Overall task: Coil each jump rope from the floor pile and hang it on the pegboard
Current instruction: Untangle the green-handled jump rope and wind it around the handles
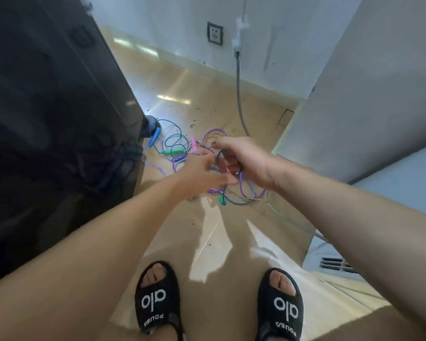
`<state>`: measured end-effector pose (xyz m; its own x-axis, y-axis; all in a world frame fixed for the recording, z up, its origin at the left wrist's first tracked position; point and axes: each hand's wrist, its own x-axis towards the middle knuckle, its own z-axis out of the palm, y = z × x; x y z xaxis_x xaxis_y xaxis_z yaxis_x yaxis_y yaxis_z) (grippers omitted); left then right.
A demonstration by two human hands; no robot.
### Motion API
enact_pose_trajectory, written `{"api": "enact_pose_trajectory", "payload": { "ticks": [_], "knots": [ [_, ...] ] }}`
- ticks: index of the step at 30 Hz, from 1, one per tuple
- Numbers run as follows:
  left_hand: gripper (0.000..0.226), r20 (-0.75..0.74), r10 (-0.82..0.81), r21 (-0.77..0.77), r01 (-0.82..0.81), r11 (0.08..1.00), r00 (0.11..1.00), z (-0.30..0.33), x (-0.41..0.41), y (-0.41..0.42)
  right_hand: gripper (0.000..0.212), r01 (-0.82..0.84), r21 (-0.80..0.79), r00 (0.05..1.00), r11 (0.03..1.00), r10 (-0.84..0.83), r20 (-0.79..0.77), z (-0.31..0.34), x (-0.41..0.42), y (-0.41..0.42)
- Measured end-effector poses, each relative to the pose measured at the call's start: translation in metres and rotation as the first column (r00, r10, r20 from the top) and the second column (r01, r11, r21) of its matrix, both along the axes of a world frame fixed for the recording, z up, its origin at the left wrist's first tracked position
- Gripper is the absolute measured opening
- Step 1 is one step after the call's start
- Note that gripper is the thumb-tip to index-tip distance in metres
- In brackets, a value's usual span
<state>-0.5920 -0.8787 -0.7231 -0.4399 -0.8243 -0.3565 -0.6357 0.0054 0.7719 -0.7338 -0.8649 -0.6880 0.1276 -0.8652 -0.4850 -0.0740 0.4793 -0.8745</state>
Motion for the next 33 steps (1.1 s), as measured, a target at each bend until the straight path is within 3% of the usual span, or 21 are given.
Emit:
{"api": "enact_pose_trajectory", "payload": {
  "ticks": [3,5,8,10,12,13,14,16,17,19,20,23,26,30,32,33],
  "knots": [
    [0.033,0.059,-0.024,-0.011,0.025,1.000,0.998,0.040,0.014,0.022,0.042,0.106,-0.135,0.994,0.985,-0.102,0.035,0.041,-0.001,0.025],
    [0.034,0.149,-0.003,-0.071,0.013,0.997,0.989,0.057,0.025,0.036,0.036,0.178,-0.206,0.982,0.962,-0.186,-0.017,0.058,-0.009,0.038],
    [0.039,0.130,0.238,-0.228,-0.204,0.952,0.963,0.070,0.046,0.051,0.034,0.105,-0.269,0.902,0.957,-0.206,-0.380,0.074,-0.022,0.062],
    [0.038,0.026,0.361,-0.263,-0.342,0.902,0.932,0.082,0.054,0.060,0.042,-0.051,-0.169,0.738,0.984,-0.077,-0.670,0.079,-0.024,0.077],
    [0.038,-0.046,0.375,-0.304,-0.371,0.877,0.926,0.096,0.055,0.069,0.032,-0.216,-0.038,0.588,0.976,0.099,-0.802,0.085,-0.017,0.091],
    [0.037,-0.052,0.352,-0.344,-0.348,0.872,0.935,0.102,0.053,0.072,0.017,-0.248,-0.031,0.603,0.968,0.130,-0.787,0.088,-0.011,0.095],
    [0.035,-0.042,0.310,-0.395,-0.301,0.868,0.950,0.105,0.052,0.074,0.012,-0.234,-0.069,0.677,0.970,0.112,-0.728,0.091,-0.005,0.097],
    [0.028,0.018,0.207,-0.468,-0.174,0.866,0.978,0.106,0.050,0.077,0.027,-0.109,-0.164,0.899,0.980,0.027,-0.437,0.096,0.012,0.099],
    [0.025,0.045,0.161,-0.493,-0.118,0.862,0.986,0.106,0.048,0.078,0.022,-0.039,-0.196,0.959,0.980,-0.019,-0.284,0.095,0.018,0.097],
    [0.017,0.047,0.092,-0.510,-0.056,0.858,0.995,0.108,0.044,0.077,0.011,-0.023,-0.214,0.992,0.977,-0.003,-0.124,0.090,0.029,0.094],
    [0.013,0.044,0.061,-0.517,-0.029,0.856,0.997,0.111,0.042,0.075,0.019,-0.063,-0.220,0.990,0.974,0.033,-0.136,0.087,0.032,0.093],
    [0.005,0.018,0.049,-0.539,-0.032,0.842,0.999,0.118,0.043,0.065,0.038,-0.180,-0.284,0.929,0.942,0.068,-0.365,0.087,0.036,0.080],
    [0.016,0.080,0.116,-0.518,-0.058,0.854,0.990,0.116,0.054,0.049,0.033,-0.310,-0.386,0.805,0.869,0.023,-0.593,0.089,0.019,0.062],
    [0.033,0.364,0.170,-0.424,0.001,0.906,0.916,0.100,0.083,0.028,0.037,-0.366,-0.261,0.622,0.893,0.026,-0.782,0.082,-0.016,0.047],
    [0.040,0.404,0.187,-0.402,-0.010,0.915,0.895,0.098,0.087,0.025,0.028,-0.372,-0.184,0.502,0.910,0.030,-0.865,0.075,-0.024,0.042],
    [0.043,0.373,0.184,-0.401,-0.021,0.916,0.909,0.098,0.084,0.026,0.019,-0.366,-0.182,0.514,0.912,0.035,-0.857,0.074,-0.022,0.042]
  ]
}}
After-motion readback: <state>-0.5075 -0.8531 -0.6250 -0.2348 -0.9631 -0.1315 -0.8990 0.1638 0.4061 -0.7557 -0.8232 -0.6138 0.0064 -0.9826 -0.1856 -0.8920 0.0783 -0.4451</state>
